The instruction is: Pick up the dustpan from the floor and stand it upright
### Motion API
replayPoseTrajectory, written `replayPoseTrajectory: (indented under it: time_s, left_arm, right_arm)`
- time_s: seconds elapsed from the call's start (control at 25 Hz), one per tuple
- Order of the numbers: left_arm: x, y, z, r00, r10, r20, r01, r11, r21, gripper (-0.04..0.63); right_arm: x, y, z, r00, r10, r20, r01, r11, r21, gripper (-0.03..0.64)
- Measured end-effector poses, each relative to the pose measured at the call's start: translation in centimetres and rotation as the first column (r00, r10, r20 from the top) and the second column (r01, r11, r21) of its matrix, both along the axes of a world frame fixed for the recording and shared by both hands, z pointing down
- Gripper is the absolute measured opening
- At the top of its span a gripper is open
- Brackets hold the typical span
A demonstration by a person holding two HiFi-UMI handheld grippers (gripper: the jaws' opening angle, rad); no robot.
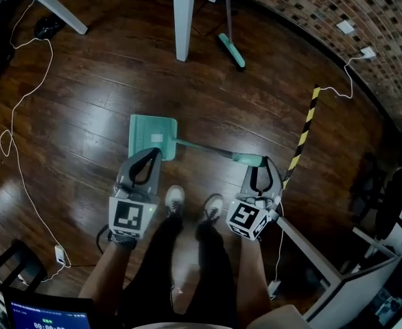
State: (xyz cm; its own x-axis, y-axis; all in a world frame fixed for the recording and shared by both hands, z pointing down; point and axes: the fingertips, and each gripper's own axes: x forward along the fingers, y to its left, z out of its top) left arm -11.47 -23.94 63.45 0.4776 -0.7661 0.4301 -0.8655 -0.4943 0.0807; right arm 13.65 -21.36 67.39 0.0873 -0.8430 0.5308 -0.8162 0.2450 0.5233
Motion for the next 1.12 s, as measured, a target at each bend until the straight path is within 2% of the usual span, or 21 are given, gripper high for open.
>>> replayPoseTrajectory:
  time_s: [0.16, 0.36, 0.56, 0.72, 0.88, 1.0, 1.12]
  left_arm:
    - [-2.8, 0.7, -0.2, 0.999, -0.028, 0.017, 0.028, 0.999, 0.021, 0.002]
    - [-5.9, 1.3, -0.8, 0.993, -0.114, 0.008, 0.114, 0.993, -0.028, 0.002]
    - [-8.0, 1.9, -2.5, 0.992, -0.121, 0.028, 0.121, 0.993, 0.002, 0.002]
    - [-9.4, 2.3, -3.1, 0.991, -0.13, 0.025, 0.13, 0.991, 0.029, 0.002]
    - [-11.2, 2.5, -3.8, 0.986, -0.164, 0.013, 0.163, 0.985, 0.051, 0.002]
    - [-12.1, 2.9, -3.9, 0.982, -0.188, 0.004, 0.188, 0.98, 0.063, 0.002]
    - [-12.0, 2.7, -6.2, 0.979, -0.204, 0.005, 0.203, 0.977, 0.063, 0.002]
  right_arm:
    - [-4.2, -0.6, -1.7, 0.995, -0.029, 0.094, 0.028, 1.0, 0.007, 0.151]
    - [-8.1, -1.3, -3.5, 0.985, -0.077, 0.157, 0.076, 0.997, 0.013, 0.172]
    - [-10.8, -0.5, -4.7, 0.959, -0.108, 0.261, 0.115, 0.993, -0.01, 0.216]
    - [-12.8, 1.0, -4.4, 0.945, -0.152, 0.29, 0.167, 0.986, -0.029, 0.227]
    - [-15.2, 2.2, -5.4, 0.915, -0.211, 0.344, 0.226, 0.974, -0.003, 0.256]
    - [-16.0, 2.4, -6.4, 0.899, -0.238, 0.367, 0.247, 0.969, 0.022, 0.258]
    - [-15.1, 1.6, -9.4, 0.883, -0.217, 0.416, 0.214, 0.975, 0.055, 0.248]
